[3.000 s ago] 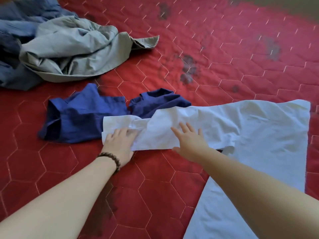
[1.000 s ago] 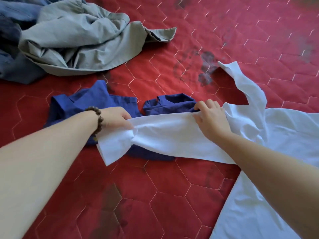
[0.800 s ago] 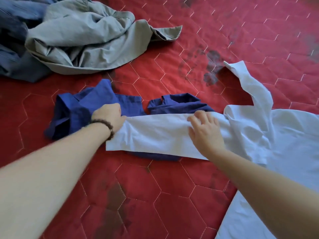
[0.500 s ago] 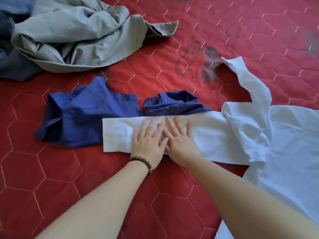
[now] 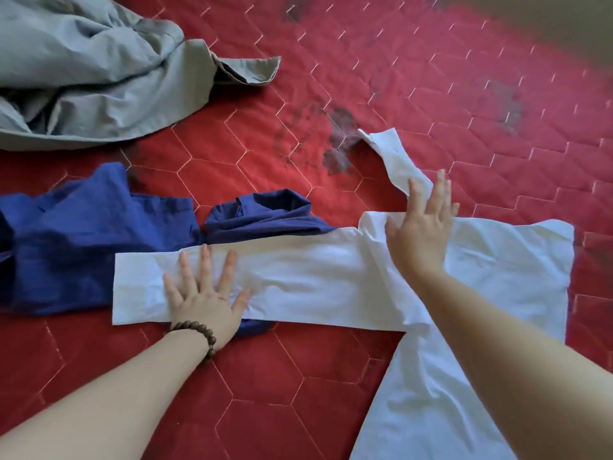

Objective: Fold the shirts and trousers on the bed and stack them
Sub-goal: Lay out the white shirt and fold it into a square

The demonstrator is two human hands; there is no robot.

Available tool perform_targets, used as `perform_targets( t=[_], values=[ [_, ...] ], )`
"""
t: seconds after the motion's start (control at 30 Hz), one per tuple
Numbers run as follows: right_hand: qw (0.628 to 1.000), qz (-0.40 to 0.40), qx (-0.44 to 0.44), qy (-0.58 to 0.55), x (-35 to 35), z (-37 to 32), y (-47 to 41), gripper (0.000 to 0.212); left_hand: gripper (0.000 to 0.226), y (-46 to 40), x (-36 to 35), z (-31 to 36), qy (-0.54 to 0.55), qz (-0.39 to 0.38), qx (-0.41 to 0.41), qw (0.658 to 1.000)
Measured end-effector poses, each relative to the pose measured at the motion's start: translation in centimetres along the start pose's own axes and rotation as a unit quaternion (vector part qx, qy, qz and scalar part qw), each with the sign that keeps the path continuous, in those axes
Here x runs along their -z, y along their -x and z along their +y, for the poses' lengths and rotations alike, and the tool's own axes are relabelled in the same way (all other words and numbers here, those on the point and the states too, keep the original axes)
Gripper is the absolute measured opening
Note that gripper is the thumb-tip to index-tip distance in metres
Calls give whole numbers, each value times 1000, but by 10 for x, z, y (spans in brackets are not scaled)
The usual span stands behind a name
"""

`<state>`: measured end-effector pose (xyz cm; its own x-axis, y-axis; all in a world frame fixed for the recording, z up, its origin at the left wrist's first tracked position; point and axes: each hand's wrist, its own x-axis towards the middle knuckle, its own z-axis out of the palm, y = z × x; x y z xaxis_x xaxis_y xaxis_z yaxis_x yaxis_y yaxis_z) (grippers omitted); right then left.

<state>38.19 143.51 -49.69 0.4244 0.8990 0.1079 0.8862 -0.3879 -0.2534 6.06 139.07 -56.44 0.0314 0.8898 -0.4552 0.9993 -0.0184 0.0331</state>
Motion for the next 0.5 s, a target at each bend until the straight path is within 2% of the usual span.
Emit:
perform_targets(
  t=[0.07,0.13,0.17,0.23,0.27,0.3,0.37,0.43,0.5],
  values=[
    [987,-47,-145,-55,6,17,-27,85,69,-2,2,0,-11,-18,1,1000],
    [963,-96,-204,-148,6,26,-45,88,68,-2,4,-1,-18,-29,1,999],
    [960,-112,-199,-162,5,26,-48,76,67,-1,5,0,-16,-33,1,999],
    [967,-113,-172,-148,3,21,-52,32,67,-1,5,0,-12,-30,1,999],
    [967,-108,-164,-164,2,16,-51,17,67,-1,6,0,-10,-29,1,1000],
    [960,-110,-150,-209,3,8,-47,14,67,-1,6,0,-9,-31,1,999],
    [934,-136,-104,-314,12,-13,-34,26,67,-2,5,-2,-8,-35,0,999],
    [893,-196,-51,-403,25,-35,-17,38,68,-2,6,-3,-8,-41,-3,999],
    [861,-283,-5,-422,35,-52,4,40,69,0,7,-4,-5,-38,-13,999]
  ],
)
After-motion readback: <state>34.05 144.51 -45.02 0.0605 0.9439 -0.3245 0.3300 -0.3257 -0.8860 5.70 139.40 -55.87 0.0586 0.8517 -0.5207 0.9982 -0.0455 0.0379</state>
